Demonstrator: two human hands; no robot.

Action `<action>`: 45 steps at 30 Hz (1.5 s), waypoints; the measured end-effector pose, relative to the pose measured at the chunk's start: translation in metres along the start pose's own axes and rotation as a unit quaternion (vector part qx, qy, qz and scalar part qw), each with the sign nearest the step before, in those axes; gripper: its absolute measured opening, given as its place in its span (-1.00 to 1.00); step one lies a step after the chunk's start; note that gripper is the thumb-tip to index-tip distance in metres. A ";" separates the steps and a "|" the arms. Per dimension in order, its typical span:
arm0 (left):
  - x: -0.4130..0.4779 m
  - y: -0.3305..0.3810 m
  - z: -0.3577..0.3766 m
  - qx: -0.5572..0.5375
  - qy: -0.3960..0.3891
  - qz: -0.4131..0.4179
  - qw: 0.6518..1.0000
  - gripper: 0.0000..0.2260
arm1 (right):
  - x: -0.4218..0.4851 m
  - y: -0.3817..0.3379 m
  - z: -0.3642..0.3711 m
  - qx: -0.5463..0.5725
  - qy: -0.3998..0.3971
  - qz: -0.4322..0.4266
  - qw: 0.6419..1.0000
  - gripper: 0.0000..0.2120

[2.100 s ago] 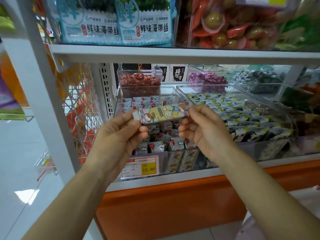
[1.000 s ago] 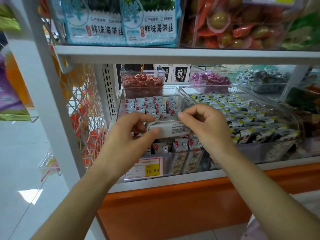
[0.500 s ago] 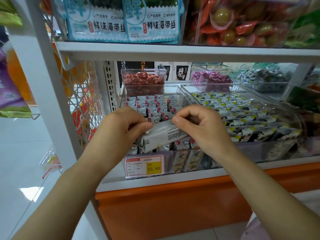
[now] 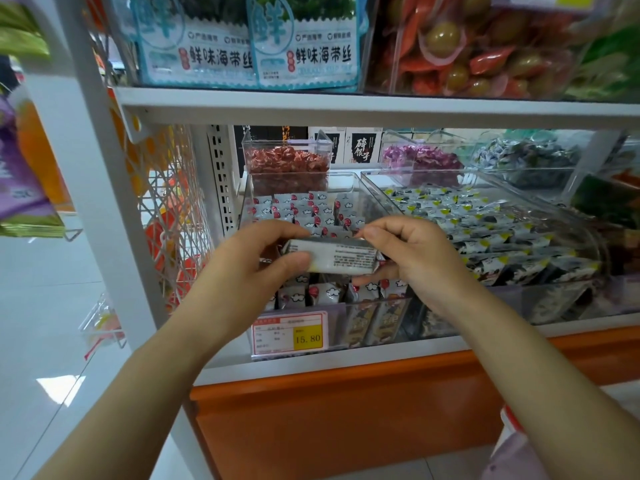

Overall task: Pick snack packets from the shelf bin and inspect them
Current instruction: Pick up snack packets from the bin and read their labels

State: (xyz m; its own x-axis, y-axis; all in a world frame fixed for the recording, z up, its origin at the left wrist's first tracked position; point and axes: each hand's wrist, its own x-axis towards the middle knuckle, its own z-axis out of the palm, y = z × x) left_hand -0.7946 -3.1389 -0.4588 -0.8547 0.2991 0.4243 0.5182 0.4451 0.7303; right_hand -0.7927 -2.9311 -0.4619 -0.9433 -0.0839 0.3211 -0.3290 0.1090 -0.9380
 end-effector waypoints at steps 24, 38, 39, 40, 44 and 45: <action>0.017 -0.033 0.006 0.382 -0.014 -0.001 0.924 -0.46 | 0.101 0.003 0.036 -0.349 0.083 -0.145 0.922 -0.77; 0.017 -0.040 0.005 0.326 -0.021 0.023 0.945 -0.53 | 0.137 0.021 0.052 -0.314 -0.015 -0.025 0.949 -0.82; 0.017 -0.040 0.005 0.327 -0.020 0.023 0.945 -0.53 | 0.142 0.023 0.052 -0.335 -0.009 -0.030 0.942 -0.83; 0.017 -0.040 0.006 0.328 -0.020 0.025 0.944 -0.53 | 0.146 0.026 0.052 -0.370 -0.018 -0.037 0.928 -0.85; 0.016 -0.039 0.006 0.333 -0.015 0.031 0.942 -0.54 | 0.156 0.038 0.063 -0.512 -0.085 -0.039 0.854 -0.87; 0.016 -0.039 0.006 0.333 -0.015 0.032 0.942 -0.54 | 0.157 0.038 0.065 -0.520 -0.088 -0.033 0.849 -0.88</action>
State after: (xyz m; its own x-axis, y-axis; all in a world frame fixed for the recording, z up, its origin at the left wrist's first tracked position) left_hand -0.8288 -3.1467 -0.4836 -0.8251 0.3625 0.4333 0.4808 0.8533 0.2018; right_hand -0.9508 -3.0041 -0.4557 -0.9307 -0.2602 0.2571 -0.3272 0.9065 -0.2667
